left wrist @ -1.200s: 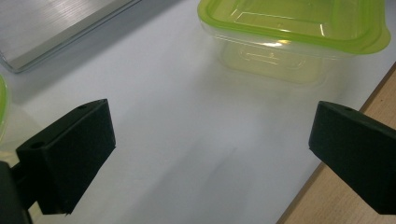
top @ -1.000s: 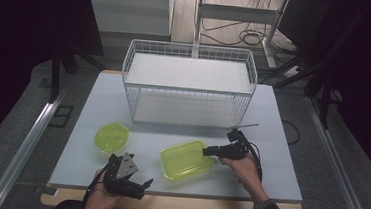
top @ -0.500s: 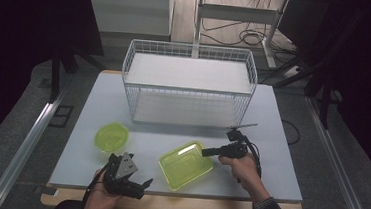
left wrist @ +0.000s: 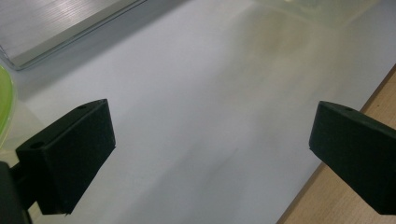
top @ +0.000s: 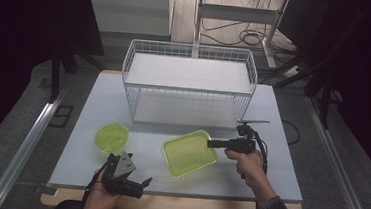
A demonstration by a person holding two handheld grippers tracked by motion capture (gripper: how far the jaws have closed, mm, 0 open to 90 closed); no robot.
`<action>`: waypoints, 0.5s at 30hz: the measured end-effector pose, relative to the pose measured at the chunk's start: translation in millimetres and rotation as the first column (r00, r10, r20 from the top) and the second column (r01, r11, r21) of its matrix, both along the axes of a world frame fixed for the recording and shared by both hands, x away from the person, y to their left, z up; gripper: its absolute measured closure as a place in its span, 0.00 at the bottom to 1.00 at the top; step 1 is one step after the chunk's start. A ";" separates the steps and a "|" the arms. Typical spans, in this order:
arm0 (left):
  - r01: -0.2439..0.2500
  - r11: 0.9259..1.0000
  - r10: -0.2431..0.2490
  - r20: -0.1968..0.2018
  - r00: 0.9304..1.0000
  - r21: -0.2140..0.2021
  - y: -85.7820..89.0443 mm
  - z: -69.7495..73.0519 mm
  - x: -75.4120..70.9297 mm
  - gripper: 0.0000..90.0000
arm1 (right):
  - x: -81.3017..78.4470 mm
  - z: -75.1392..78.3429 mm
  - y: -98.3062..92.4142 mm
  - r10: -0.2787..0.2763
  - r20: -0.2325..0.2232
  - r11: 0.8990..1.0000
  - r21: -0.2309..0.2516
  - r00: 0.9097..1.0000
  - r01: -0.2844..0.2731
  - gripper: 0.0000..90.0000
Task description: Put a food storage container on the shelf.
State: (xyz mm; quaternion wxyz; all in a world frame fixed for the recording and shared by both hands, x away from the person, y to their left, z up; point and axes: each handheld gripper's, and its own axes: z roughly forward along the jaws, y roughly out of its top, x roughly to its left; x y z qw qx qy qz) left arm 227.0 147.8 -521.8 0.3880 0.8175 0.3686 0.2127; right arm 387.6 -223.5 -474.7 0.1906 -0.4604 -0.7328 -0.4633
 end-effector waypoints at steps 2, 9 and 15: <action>0.004 1.000 -0.004 0.000 1.000 -0.001 -0.4 -0.1 -0.1 0.00 | 0.1 4.0 -1.9 -0.010 0.005 1.000 0.008 1.000 0.010 0.89; 0.013 1.000 -0.013 0.001 1.000 -0.002 -1.9 -0.5 -0.5 0.00 | 0.8 16.7 -5.4 -0.033 0.027 0.999 0.023 0.999 0.033 0.89; 0.018 1.000 -0.018 0.002 1.000 -0.007 -1.8 -0.5 -0.5 0.00 | 2.4 33.9 -5.7 -0.059 0.055 0.997 0.046 0.997 0.056 0.89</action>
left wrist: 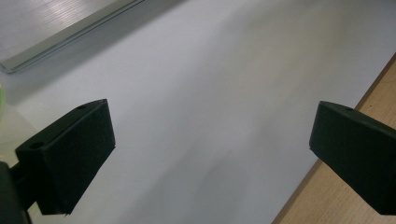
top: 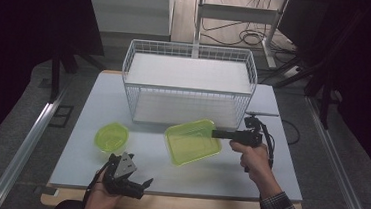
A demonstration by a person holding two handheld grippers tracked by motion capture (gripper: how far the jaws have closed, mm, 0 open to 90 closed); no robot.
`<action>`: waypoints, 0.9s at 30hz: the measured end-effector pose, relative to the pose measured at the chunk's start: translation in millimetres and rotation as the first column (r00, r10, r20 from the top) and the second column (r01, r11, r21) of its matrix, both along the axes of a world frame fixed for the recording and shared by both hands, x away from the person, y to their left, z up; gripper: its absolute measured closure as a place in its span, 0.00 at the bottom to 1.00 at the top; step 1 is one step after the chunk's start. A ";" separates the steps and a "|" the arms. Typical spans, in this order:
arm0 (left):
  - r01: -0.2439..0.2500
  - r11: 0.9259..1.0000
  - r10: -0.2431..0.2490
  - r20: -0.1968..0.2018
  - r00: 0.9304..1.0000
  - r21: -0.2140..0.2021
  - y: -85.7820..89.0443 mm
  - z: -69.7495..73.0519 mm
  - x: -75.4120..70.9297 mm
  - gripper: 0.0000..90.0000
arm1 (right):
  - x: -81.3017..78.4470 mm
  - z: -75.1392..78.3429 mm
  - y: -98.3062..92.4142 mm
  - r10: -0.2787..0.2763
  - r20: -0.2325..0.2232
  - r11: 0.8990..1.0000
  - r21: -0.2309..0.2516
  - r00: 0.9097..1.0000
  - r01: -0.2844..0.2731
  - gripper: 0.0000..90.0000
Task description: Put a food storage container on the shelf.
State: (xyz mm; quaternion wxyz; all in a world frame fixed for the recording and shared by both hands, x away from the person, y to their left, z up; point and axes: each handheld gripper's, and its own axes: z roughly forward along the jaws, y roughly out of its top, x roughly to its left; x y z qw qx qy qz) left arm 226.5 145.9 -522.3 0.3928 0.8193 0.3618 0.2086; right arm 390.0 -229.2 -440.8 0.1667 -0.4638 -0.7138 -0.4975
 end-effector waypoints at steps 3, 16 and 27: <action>0.001 1.000 -0.001 0.000 1.000 -0.001 -0.3 -0.1 -0.1 0.00 | 1.1 7.4 0.9 -0.005 0.010 1.000 0.009 1.000 0.004 0.89; 0.006 1.000 -0.006 -0.002 1.000 -0.002 -0.5 -0.2 0.1 0.00 | 8.5 41.9 3.4 -0.024 0.037 0.999 0.041 0.999 0.022 0.89; 0.010 1.000 -0.010 0.001 1.000 -0.002 -0.9 -0.2 -0.3 0.00 | 20.0 73.0 5.7 -0.047 0.054 0.995 0.085 0.997 0.043 0.89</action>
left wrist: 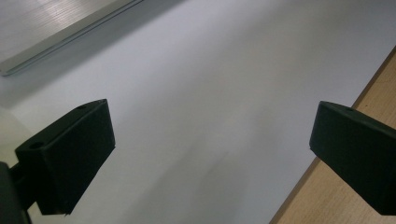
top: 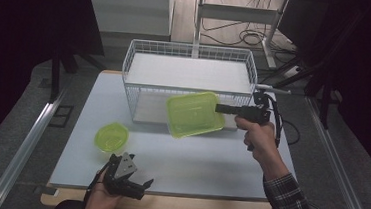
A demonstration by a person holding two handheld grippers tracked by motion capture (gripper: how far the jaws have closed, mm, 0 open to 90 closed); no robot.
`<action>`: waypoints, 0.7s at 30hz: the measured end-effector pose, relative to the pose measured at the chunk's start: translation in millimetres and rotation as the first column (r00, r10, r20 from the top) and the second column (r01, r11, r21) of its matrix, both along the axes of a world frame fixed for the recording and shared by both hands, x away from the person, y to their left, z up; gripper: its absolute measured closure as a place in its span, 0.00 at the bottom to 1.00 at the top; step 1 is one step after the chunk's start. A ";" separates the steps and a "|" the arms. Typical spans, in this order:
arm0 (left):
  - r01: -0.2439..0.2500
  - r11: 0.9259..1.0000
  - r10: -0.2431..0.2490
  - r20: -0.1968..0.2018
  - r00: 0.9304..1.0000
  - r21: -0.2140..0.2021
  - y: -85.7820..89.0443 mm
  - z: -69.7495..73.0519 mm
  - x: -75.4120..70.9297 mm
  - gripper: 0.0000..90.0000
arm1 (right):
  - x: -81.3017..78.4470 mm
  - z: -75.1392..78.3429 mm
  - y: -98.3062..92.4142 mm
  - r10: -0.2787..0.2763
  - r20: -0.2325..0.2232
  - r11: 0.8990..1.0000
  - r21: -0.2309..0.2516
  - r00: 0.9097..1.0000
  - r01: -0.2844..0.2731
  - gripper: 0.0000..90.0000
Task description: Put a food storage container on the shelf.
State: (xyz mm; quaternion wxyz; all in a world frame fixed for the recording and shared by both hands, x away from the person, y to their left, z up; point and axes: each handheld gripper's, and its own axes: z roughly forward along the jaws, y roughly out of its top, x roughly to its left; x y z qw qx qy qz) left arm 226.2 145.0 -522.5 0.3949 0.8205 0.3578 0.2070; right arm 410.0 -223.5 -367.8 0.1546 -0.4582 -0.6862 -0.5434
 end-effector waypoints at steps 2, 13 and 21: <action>0.001 1.000 -0.001 0.001 1.000 -0.001 0.0 0.0 0.1 0.00 | 2.7 5.0 0.1 -0.009 0.005 1.000 0.008 1.000 0.009 0.89; 0.003 1.000 -0.003 0.002 1.000 -0.011 0.3 0.2 0.2 0.00 | 15.5 28.8 1.6 -0.052 0.046 0.999 0.001 0.998 0.052 0.89; 0.006 1.000 -0.006 0.003 1.000 -0.011 -0.4 0.1 0.2 0.00 | 31.1 42.6 4.5 -0.109 0.069 0.994 0.001 0.992 0.109 0.89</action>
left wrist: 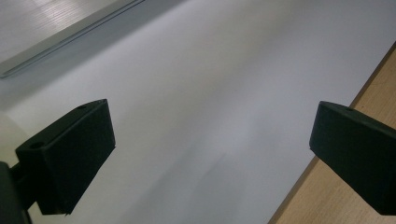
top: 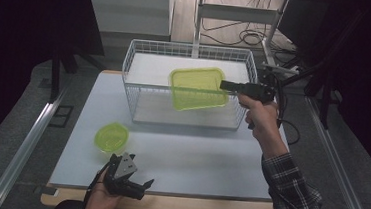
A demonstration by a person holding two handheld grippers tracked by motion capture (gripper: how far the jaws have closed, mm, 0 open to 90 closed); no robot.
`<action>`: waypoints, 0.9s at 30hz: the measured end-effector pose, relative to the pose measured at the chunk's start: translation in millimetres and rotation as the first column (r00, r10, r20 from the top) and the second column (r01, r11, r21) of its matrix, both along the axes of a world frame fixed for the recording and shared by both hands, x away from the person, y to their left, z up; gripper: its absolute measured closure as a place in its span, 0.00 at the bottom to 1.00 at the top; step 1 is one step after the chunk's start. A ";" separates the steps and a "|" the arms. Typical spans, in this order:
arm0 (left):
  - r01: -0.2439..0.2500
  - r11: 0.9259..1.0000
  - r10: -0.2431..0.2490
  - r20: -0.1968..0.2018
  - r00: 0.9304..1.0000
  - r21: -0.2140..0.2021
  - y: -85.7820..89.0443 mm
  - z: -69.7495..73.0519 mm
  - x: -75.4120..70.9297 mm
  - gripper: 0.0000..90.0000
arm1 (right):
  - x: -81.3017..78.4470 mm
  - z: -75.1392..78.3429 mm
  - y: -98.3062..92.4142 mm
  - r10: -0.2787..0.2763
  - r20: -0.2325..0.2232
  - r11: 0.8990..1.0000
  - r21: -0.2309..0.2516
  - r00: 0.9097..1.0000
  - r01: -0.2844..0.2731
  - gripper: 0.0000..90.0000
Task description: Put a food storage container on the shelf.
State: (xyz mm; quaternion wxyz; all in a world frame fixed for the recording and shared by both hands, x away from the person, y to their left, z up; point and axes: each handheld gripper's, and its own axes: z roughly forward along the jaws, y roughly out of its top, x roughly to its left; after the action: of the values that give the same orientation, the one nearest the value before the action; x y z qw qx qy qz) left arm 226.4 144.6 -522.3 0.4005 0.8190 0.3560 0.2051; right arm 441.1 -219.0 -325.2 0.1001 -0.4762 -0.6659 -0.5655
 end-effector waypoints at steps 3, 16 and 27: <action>0.000 1.000 0.000 0.000 1.000 -0.002 0.1 0.0 0.1 0.00 | 6.5 6.0 2.8 -0.023 0.019 1.000 -0.006 1.000 0.024 0.89; 0.006 1.000 -0.006 0.000 1.000 -0.003 -0.2 0.1 -0.1 0.00 | 30.8 13.4 16.9 -0.119 0.039 0.992 -0.041 0.992 0.121 0.89; 0.012 1.000 -0.012 -0.002 1.000 0.006 -0.2 0.2 -0.3 0.00 | 46.5 10.9 29.9 -0.177 0.035 0.982 -0.061 0.984 0.179 0.89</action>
State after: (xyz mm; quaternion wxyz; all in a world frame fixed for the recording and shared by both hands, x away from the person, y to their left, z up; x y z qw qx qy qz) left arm 226.1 144.4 -522.2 0.3990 0.8225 0.3508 0.2031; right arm 487.6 -189.1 -314.3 0.0242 -0.5286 -0.6395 -0.5576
